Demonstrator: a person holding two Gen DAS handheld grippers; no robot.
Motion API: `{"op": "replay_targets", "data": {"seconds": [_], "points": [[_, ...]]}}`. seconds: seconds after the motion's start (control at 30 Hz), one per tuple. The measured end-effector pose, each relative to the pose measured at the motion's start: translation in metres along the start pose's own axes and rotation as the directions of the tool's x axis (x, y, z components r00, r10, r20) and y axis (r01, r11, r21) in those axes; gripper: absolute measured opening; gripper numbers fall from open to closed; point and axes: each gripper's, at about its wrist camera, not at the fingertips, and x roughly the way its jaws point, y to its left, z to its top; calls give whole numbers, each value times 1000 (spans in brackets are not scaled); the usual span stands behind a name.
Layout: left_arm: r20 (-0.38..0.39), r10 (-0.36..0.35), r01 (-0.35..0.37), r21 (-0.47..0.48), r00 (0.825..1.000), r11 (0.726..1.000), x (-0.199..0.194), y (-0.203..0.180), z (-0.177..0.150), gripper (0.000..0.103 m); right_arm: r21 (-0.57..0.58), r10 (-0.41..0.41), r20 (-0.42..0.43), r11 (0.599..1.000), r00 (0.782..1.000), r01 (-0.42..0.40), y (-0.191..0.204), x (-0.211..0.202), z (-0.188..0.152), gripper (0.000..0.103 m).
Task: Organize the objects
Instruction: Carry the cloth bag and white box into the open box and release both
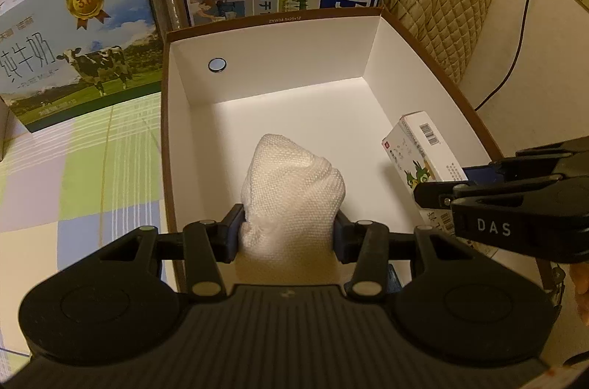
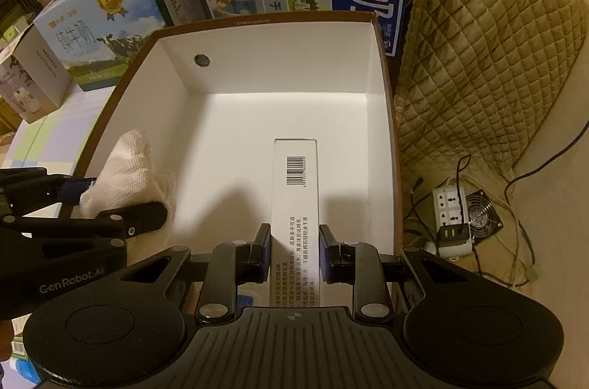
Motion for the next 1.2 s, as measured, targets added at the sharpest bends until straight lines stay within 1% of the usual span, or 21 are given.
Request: {"op": "replay_targets", "data": {"seconds": [0.13,0.17,0.2,0.23,0.27,0.47,0.5,0.53,0.57,0.63,0.73,0.83,0.87,1.0,1.2], "points": [[-6,-3,3,8,1000,1000,5,-2,2,43,-16,-18,3,1000,1000,18,-2,5,3,23],[-7,-3,3,9,1000,1000,5,-2,2,44,-15,-28,1,1000,1000,28,-3,6,4,24],[-8,-6,6,10,1000,1000,6,-2,3,45,-10,-30,7,1000,1000,30,-4,6,5,26],[-9,-7,7,9,1000,1000,7,-2,3,45,-3,-22,16,1000,1000,22,-6,5,5,34],[-10,-6,6,9,1000,1000,7,-2,3,45,4,-11,20,1000,1000,11,-7,4,5,39],[-8,-7,7,18,1000,1000,9,-3,4,46,11,-6,42,1000,999,6,-10,-4,3,41],[-1,-5,5,21,1000,1000,8,-4,4,48,13,-5,45,1000,999,5,-11,-5,3,41],[9,-4,4,25,1000,1000,7,-4,4,56,16,-2,50,1000,999,1,-11,-7,2,41],[19,-4,4,27,1000,1000,5,-5,5,68,18,4,57,1000,998,-5,-12,-10,1,41],[46,2,-3,28,999,1000,-1,-5,6,78,25,15,69,1000,998,-17,-12,-17,-1,43],[70,-10,8,35,997,999,-13,-4,8,79,42,42,95,998,995,-46,-13,-31,-7,49],[86,-19,16,36,996,999,-27,0,6,85,47,61,115,997,992,-66,-11,-46,-15,55],[90,-20,17,35,996,999,-32,2,5,86,45,65,118,996,991,-71,-9,-50,-18,57],[102,-32,31,19,994,999,-56,9,-5,90,52,82,136,995,987,-89,-5,-68,-35,57],[112,-17,18,-14,994,1000,-94,23,-30,93,84,100,159,990,982,-114,5,-94,-64,58]]}}
